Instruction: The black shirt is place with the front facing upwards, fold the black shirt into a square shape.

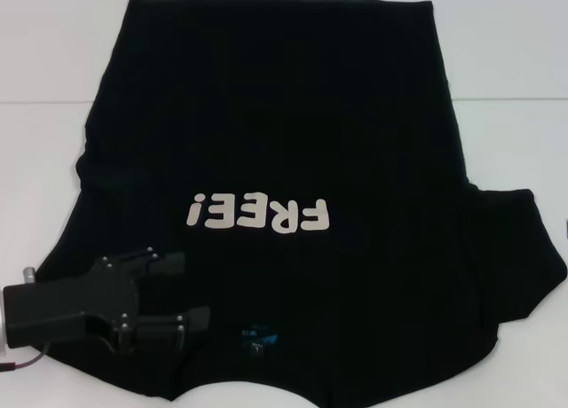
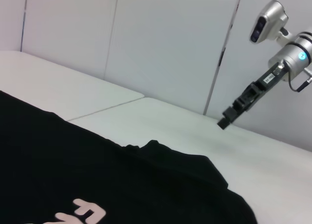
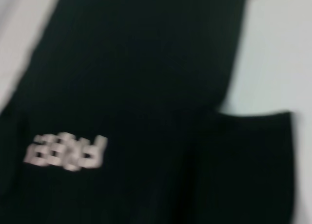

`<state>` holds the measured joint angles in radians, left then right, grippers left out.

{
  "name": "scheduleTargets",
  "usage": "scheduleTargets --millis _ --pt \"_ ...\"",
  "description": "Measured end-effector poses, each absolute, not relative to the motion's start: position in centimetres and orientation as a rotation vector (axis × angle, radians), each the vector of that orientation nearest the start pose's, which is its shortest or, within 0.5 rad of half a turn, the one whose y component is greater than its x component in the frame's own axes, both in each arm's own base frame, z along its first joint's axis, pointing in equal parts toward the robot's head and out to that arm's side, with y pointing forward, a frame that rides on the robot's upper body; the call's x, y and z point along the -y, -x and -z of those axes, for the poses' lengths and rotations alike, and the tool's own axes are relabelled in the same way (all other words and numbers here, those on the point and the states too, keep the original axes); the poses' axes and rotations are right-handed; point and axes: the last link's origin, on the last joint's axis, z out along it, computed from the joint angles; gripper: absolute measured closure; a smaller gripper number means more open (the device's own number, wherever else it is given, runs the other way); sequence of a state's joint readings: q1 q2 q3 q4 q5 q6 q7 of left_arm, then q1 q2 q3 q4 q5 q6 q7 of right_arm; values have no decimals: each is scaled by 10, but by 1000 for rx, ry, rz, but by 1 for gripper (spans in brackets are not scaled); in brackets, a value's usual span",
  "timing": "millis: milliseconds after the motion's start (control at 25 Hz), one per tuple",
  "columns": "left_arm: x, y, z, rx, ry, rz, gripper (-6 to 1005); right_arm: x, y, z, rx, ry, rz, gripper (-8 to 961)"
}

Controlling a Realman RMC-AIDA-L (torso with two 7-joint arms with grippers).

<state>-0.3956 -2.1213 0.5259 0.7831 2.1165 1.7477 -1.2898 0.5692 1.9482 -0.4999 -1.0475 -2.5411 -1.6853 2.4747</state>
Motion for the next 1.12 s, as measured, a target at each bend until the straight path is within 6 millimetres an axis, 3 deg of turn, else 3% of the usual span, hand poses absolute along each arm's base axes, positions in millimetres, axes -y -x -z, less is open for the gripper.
scheduleTargets --millis 240,1120 --pt "-278 297 -21 570 2675 723 96 -349 -312 -114 -1804 2009 9 107" --pt "-278 299 -24 576 2650 727 97 -375 -318 -68 -1784 1997 66 140"
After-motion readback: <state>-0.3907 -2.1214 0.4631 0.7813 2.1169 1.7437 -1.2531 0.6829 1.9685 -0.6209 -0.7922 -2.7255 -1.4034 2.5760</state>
